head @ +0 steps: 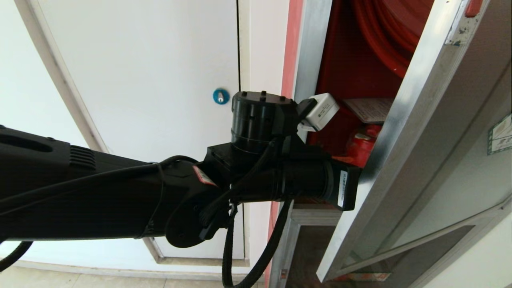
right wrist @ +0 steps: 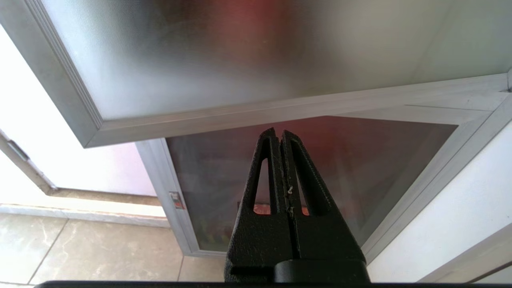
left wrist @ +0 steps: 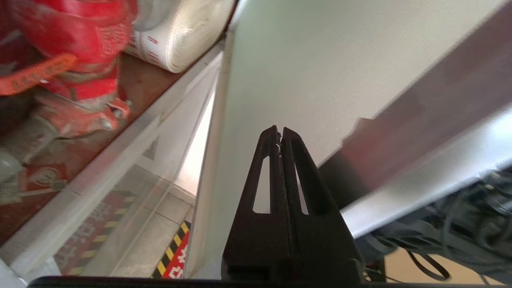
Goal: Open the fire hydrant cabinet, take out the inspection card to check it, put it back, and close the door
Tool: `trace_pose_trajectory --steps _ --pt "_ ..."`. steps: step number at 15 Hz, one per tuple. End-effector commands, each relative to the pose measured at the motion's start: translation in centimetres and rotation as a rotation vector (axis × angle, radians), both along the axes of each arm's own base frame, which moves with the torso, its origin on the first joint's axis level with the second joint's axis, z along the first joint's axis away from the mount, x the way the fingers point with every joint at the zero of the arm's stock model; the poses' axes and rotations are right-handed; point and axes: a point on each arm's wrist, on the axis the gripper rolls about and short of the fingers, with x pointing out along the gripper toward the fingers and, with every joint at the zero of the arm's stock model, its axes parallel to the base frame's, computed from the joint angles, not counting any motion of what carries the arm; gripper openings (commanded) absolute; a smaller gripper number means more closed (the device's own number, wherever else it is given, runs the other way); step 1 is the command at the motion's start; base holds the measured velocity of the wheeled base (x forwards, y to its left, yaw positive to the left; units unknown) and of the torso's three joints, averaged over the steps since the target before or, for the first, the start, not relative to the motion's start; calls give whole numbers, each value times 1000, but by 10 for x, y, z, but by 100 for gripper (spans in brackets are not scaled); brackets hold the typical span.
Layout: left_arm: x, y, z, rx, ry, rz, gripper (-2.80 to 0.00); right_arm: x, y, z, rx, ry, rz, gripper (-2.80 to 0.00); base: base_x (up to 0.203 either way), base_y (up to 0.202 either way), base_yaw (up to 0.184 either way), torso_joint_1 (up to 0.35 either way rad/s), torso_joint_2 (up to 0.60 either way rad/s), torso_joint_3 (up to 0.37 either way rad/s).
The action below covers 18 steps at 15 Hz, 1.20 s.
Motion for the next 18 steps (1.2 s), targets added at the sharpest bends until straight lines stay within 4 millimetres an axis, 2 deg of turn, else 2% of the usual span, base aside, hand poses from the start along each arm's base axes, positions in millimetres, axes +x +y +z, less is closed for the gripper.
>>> trace_pose_trajectory --steps 1,6,18 --pt "-15 2 5 -8 -3 -31 -280 0 0 0 -2 1 1 -280 0 0 0 0 0 0" --pt "-25 3 4 4 2 -50 -280 0 0 0 -2 1 2 -280 0 0 0 0 0 0" --pt "-63 -17 -5 33 21 -169 -280 0 0 0 3 1 2 -280 0 0 0 0 0 0"
